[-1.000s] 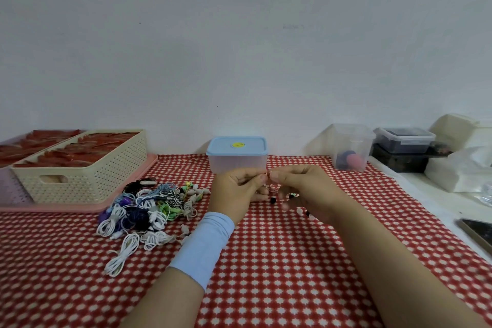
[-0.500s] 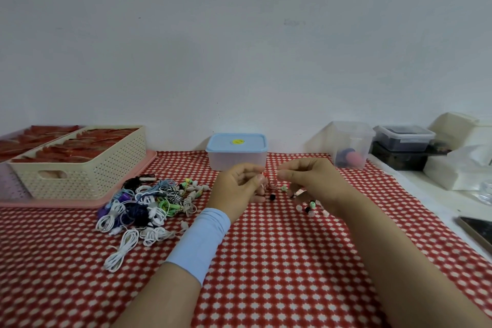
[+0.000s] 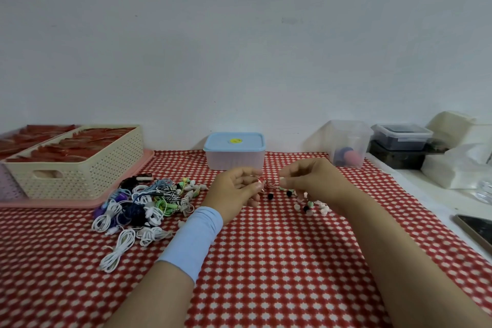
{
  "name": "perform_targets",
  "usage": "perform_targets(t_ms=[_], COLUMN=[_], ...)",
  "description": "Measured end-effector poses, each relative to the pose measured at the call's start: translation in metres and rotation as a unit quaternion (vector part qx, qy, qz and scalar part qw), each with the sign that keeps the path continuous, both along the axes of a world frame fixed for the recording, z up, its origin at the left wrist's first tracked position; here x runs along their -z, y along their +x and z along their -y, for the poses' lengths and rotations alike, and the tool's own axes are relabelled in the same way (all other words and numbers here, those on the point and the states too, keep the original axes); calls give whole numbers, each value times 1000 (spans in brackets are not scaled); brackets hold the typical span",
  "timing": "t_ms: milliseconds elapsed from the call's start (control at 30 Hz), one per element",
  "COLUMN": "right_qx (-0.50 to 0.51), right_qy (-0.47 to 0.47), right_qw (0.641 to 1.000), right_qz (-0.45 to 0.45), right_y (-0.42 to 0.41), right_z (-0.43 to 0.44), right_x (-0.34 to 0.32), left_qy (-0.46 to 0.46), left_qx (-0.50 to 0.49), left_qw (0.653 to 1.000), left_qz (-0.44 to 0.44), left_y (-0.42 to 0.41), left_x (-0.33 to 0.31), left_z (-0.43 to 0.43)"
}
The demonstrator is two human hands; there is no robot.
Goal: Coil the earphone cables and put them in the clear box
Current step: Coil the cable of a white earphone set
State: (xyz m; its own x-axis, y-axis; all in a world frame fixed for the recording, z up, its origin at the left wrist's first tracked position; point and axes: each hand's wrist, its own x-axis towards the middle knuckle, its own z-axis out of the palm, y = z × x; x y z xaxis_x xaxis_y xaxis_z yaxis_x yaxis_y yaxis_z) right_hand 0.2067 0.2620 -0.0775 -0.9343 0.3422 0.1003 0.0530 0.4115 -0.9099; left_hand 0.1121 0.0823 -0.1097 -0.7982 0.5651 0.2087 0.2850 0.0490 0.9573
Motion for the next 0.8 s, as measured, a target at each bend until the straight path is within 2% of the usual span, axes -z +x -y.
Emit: perform_targets(t_ms=[100, 167, 367, 533, 667, 800], right_qx=[-26, -26, -8, -38, -58, 0], right_qy=[-62, -69, 96, 47, 160, 206], right_qw=[998, 997, 994, 997, 978, 975], right_qz=[-8, -5, 48, 41, 123, 83], right_y=[-1, -2, -2, -1, -4, 1], right_z=[8, 8, -7, -9, -7, -20], right_x=[0, 1, 4, 3, 6, 0], left_qy=[14, 16, -17, -48, -70, -87], left_qx=[6, 9, -1, 19, 9, 14], left_qw=[1000, 999, 1000, 999, 997, 995], left_qz=[25, 27, 2, -12, -31, -44], left_y=[1, 1, -1, 1, -1, 0], left_x=[0, 0, 3, 6, 8, 9], left_z=[-1, 0, -3, -4, -4, -5])
